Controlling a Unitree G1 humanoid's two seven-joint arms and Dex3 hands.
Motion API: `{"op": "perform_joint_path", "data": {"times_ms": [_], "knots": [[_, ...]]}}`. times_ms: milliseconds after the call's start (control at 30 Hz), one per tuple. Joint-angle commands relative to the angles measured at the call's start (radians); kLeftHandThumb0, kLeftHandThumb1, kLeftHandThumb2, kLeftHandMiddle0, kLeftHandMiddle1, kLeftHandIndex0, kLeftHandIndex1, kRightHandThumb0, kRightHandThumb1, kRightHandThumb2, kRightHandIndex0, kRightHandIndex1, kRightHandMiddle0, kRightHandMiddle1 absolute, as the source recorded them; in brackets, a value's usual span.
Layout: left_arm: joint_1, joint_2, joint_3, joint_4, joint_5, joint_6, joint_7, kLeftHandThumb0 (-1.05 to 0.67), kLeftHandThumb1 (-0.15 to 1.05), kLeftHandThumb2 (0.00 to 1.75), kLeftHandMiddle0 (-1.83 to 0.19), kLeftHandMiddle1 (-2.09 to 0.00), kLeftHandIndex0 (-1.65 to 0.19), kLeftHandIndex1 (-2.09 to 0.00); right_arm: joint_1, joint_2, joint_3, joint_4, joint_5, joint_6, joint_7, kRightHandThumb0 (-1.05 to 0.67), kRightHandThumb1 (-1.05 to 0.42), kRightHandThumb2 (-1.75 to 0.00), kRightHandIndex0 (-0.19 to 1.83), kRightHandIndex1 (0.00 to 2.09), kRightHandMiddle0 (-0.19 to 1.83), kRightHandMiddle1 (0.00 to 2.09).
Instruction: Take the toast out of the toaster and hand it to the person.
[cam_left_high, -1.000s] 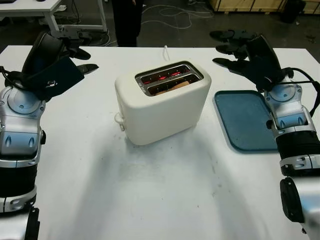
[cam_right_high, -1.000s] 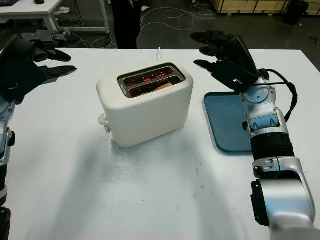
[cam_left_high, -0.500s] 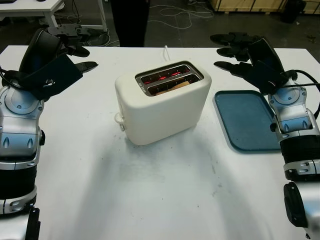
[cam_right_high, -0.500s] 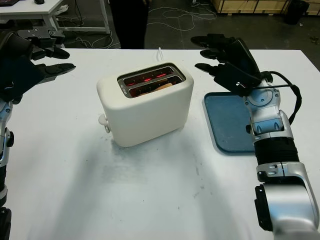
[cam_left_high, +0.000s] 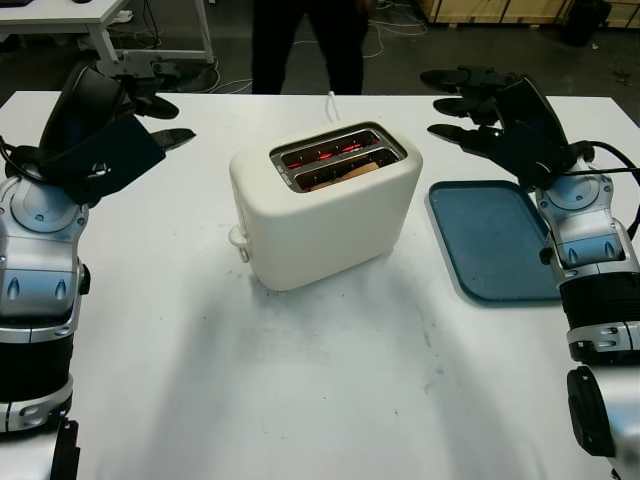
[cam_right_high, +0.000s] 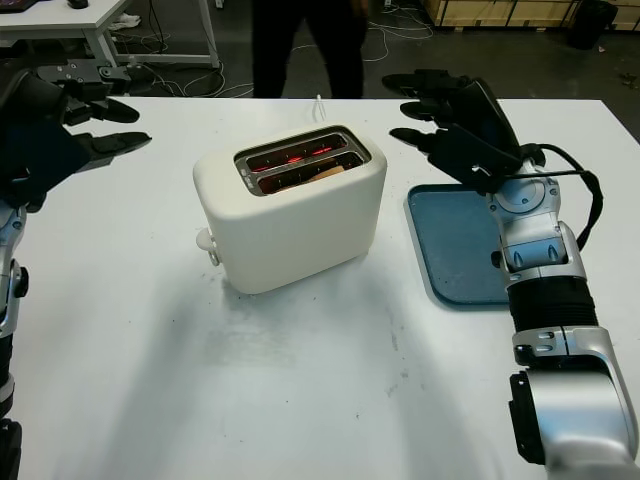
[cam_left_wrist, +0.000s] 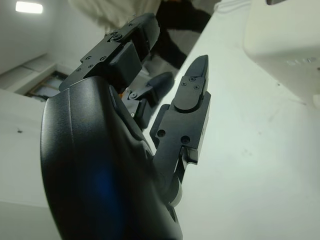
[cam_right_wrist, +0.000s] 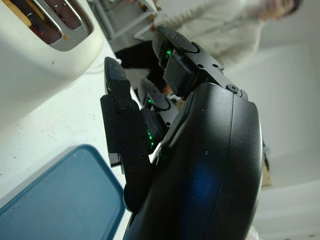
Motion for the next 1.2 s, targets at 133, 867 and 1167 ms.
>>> {"op": "perform_joint_path", "data": {"times_ms": [133, 867, 1167], "knots": [[0.004, 0.002, 0.005, -0.021, 0.0, 0.011, -0.001, -0.07, 0.89, 0.01, -0.45, -0.77, -0.69, -0.08, 0.006, 0.007, -0.009, 0.002, 0.01, 0.002, -0.005, -0.2, -0.92, -0.09, 0.68, 0.0, 0.62, 0.0], [-0.001, 0.0, 0.005, -0.01, -0.009, -0.008, -0.004, -0.1, 0.89, 0.0, -0.44, -0.79, -0.68, -0.07, 0.008, 0.006, -0.007, -0.02, 0.006, 0.033, -0.001, -0.21, -0.92, -0.09, 0.68, 0.0, 0.62, 0.0], [0.002, 0.005, 0.008, -0.007, -0.01, -0.018, -0.005, -0.08, 0.89, 0.0, -0.43, -0.8, -0.68, -0.08, 0.009, 0.001, 0.0, -0.011, -0.006, 0.015, -0.009, -0.22, -0.92, -0.08, 0.69, 0.01, 0.62, 0.01]]}}
